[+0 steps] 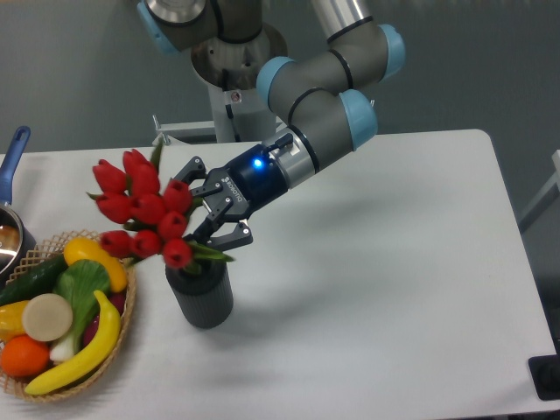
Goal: Insert the flowers into the vase
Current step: 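Lower the tulip stems into the vase opening, then open the gripper to release the tulips in the vase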
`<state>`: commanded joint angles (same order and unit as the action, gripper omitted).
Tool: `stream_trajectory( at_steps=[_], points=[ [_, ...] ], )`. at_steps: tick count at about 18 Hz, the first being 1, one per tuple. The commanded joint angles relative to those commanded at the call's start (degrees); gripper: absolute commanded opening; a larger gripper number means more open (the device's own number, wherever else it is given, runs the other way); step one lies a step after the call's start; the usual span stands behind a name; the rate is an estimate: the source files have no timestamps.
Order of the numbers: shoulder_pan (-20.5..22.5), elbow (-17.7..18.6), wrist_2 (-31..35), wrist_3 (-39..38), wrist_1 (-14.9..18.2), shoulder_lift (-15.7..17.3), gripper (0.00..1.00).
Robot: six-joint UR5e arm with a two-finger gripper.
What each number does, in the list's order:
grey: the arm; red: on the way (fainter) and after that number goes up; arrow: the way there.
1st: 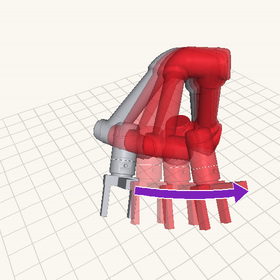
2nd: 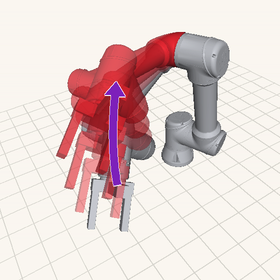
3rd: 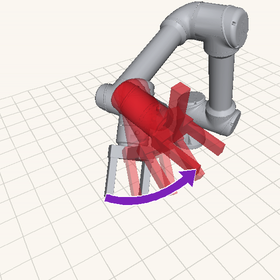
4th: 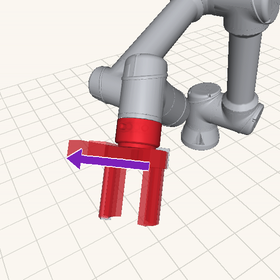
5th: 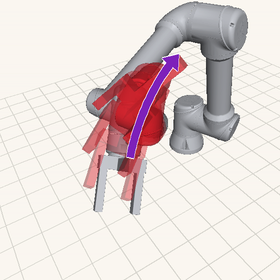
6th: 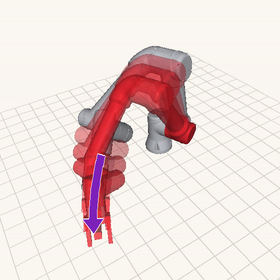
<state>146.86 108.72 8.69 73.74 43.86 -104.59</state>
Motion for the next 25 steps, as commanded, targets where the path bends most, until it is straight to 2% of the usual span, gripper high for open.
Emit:
stream_trajectory(
  at_steps=[10,15,25],
  points=[
    [0.9,1.1,8.6,-0.1,0.0,0.2,1.0],
    [0.8,2.1,10.7,-0.2,0.0,0.4,1.0],
    [0.7,1.8,23.1,-1.0,0.2,1.4,1.0]
  ],
)
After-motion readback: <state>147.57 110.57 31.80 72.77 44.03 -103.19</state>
